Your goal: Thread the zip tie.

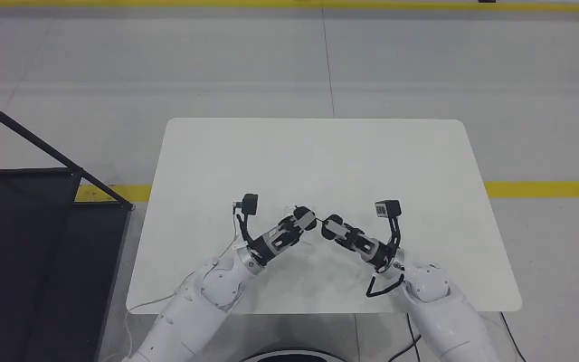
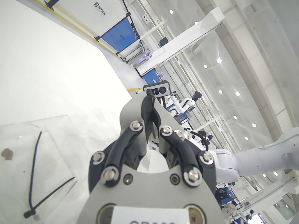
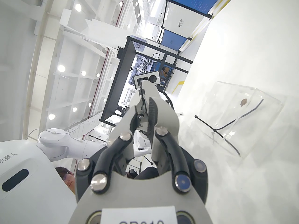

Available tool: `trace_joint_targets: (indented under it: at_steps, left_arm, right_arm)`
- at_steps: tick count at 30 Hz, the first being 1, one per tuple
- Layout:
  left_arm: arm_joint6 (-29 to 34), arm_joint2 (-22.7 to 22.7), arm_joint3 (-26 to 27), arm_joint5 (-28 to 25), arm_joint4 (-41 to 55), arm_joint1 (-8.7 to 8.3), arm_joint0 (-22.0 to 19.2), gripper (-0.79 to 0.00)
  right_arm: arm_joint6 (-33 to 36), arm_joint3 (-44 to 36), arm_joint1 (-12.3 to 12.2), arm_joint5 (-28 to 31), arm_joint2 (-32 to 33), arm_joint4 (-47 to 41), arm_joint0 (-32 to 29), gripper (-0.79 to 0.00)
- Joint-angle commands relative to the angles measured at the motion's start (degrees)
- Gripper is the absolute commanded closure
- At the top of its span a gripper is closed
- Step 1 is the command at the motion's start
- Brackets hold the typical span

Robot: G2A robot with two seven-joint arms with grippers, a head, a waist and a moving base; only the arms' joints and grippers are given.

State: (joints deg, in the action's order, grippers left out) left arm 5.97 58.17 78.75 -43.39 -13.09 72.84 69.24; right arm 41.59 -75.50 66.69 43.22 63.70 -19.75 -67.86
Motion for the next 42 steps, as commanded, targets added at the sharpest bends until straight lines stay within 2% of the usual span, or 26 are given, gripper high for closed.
trace_joint_targets:
  at_steps: [1,4,9,14,19,33,38,42]
  left_arm:
    - [0.1,1.6,1.0,0.0,-0.8,-0.35,0.6,0.000]
    - [0.4,4.6,3.2,0.0,-1.7,-1.05,2.2,0.000]
    - [2.3,11.3,7.7,0.6,-2.3,-2.57,6.1,0.000]
    - [5.5,18.0,11.8,0.3,0.2,-4.01,10.2,0.000]
    - [8.5,22.8,14.4,1.0,2.0,-5.02,13.6,0.000]
    - [9.2,22.5,15.0,1.5,2.5,-5.04,13.7,0.000]
    - [8.8,23.9,16.2,2.9,2.3,-5.19,13.1,0.000]
    - [11.6,26.4,17.4,2.8,5.5,-5.73,13.2,0.000]
  right_arm:
    - [-0.6,-1.0,-0.1,-0.1,0.5,2.0,-0.3,-0.693]
    - [-2.2,-3.6,-0.4,-0.8,1.5,7.0,-0.9,-0.705]
    - [-8.4,-11.2,-0.6,-4.4,2.6,21.2,-3.2,-0.785]
    - [-13.8,-18.4,-0.7,-7.7,2.6,34.8,-6.2,-0.785]
    - [-15.7,-19.8,-0.7,-8.2,2.9,36.8,-7.1,-0.785]
    - [-15.7,-19.8,-0.7,-8.2,2.9,36.8,-7.1,-0.785]
    - [-18.5,-26.2,-0.7,-18.0,2.5,47.2,-8.8,-0.785]
    - [-18.6,-31.9,-0.5,-26.5,0.8,56.0,-9.7,-0.785]
